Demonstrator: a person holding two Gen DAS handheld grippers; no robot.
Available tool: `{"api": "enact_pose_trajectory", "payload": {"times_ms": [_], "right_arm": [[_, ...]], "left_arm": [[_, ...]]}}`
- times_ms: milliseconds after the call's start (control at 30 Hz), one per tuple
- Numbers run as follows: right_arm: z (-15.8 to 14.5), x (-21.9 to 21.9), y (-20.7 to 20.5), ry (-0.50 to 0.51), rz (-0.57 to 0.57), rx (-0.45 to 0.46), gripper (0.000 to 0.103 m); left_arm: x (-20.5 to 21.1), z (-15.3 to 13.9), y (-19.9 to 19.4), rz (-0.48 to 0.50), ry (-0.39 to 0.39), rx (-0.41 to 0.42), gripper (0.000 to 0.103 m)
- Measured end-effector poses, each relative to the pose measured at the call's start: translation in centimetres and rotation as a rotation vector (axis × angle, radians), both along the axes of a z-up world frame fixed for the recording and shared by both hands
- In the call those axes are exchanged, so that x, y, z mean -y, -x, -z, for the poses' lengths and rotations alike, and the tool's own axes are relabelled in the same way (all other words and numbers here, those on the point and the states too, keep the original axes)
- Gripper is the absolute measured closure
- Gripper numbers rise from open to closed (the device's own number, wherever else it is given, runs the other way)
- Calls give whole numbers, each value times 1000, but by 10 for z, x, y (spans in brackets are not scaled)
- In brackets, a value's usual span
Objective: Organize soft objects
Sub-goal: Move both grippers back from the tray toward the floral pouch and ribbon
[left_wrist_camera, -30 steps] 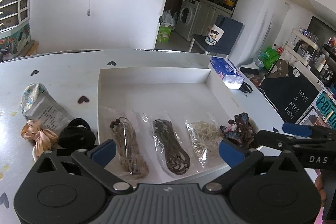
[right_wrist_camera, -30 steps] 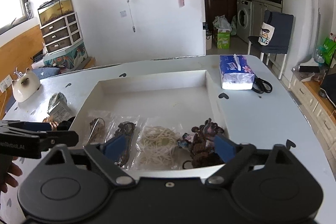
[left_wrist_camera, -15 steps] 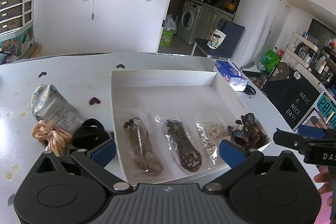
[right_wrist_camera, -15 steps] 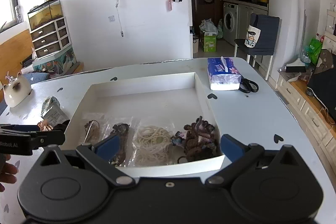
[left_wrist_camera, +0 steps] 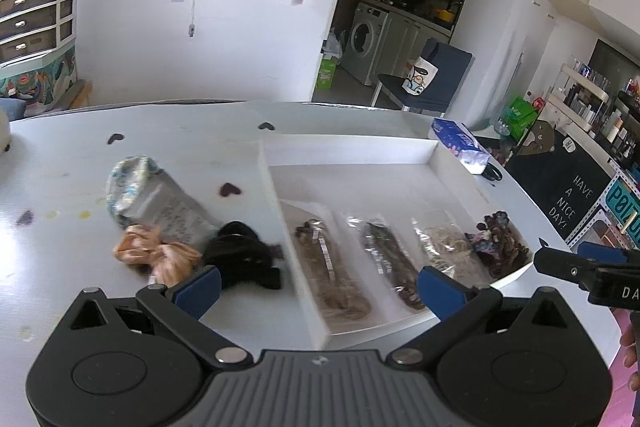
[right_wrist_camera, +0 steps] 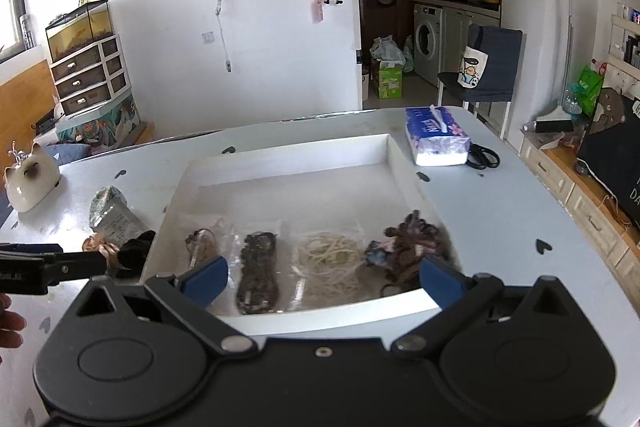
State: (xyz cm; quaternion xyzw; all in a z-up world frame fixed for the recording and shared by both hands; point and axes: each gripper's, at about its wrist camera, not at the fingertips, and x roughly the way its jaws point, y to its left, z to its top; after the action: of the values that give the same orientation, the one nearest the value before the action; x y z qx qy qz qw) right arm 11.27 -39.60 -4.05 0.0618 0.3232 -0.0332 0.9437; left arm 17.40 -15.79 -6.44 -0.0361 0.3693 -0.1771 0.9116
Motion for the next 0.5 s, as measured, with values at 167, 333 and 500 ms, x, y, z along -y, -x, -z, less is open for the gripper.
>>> {"api": "enact_pose_trajectory", "payload": {"times_ms": [167,333,500], "right_arm": [[0,-32,-4,-7,-6,3,0],[0,-67,-12,-14,-28,12,0],[1,-103,-26,-22,-50,16,0]], "left_arm": [[-33,-3,-1,-14,7,2,0],[-70,-4,-4,-31,17,10,0],[-104,-6,-10,-50,15,25,0]]}}
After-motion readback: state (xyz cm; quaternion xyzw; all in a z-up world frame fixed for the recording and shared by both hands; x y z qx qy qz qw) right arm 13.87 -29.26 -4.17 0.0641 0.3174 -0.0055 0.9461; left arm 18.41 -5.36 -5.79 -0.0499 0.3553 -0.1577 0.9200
